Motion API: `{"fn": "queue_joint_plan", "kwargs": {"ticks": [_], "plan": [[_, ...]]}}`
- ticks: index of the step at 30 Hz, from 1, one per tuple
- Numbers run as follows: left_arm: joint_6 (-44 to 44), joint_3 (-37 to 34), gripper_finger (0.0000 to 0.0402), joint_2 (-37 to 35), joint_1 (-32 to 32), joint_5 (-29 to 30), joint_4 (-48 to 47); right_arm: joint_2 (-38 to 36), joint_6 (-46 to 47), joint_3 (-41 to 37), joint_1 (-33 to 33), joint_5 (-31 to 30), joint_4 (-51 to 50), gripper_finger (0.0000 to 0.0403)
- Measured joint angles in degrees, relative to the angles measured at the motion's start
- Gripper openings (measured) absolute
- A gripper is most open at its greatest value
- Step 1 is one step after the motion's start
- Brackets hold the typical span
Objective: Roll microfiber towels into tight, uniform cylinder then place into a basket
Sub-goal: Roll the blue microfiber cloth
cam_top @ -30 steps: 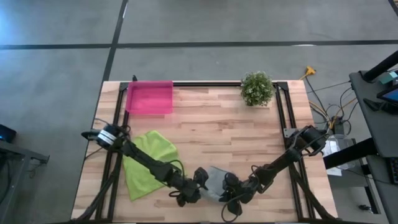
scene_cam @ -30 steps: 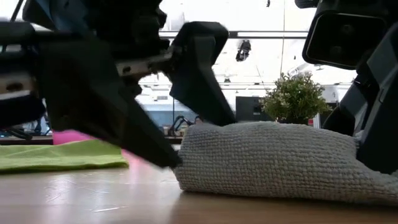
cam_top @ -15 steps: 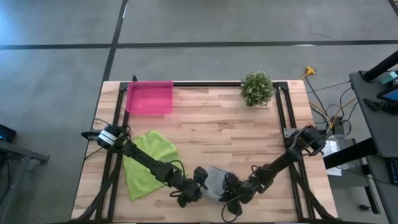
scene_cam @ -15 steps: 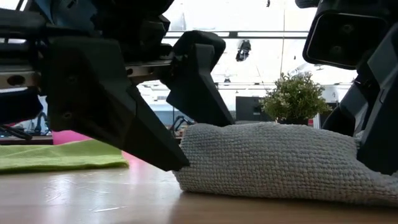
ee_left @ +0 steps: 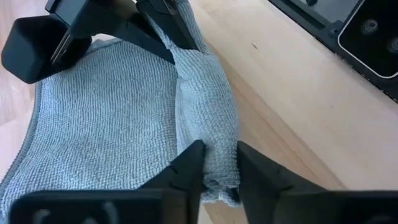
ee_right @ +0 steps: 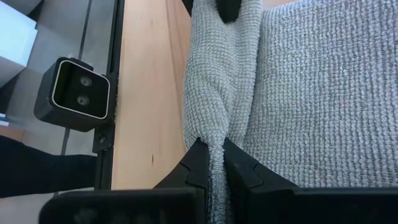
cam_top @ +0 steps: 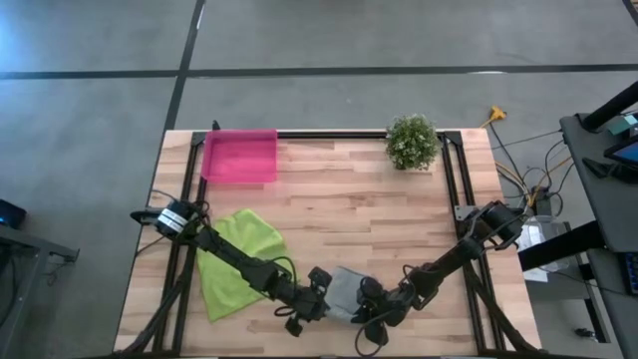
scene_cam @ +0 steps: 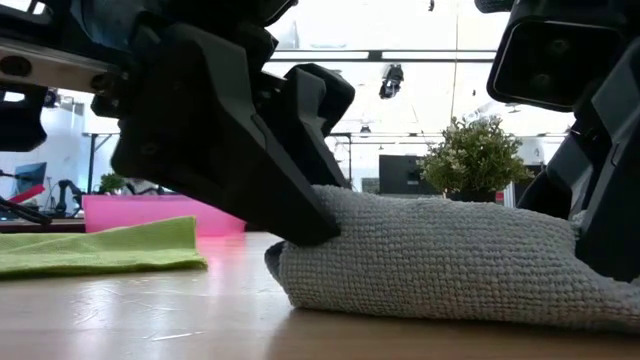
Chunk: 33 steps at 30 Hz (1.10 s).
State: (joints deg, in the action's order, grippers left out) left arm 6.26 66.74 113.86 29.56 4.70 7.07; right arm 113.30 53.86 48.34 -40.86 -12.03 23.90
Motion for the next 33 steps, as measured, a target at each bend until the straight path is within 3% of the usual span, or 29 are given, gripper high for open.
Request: {"fn": "queue_joint_plan", "kwargs": {"ticks": [6, 10, 17, 23, 33], "plan": [[-1.69, 0.0, 0.0017, 0.04, -0.38, -4.15, 0.04, -0.02, 0.78, 0.0, 0.0, -0.07, 0.02, 0.0013], [-11.91, -0.17, 0.0005, 0.11, -1.65, -10.56, 0.46, -0.32, 3.64, 0.0, 0.05, -0.26, 0.45, 0.0013], [-31.0, -0.42, 0.0002, 0.17, -4.85, -15.58, 1.4, -0.66, 3.7, -0.02, 0.02, 0.35, 0.55, 0.0017], [-45.24, 0.25, 0.0001, 4.01, -8.43, -24.06, 2.52, -2.16, 3.67, -0.09, -0.35, 0.54, -1.17, 0.0055], [-49.52, 2.12, 0.0, 6.19, -9.43, -29.01, 1.68, -8.72, -0.16, -0.26, -0.87, -0.41, -12.7, 0.0122]]}}
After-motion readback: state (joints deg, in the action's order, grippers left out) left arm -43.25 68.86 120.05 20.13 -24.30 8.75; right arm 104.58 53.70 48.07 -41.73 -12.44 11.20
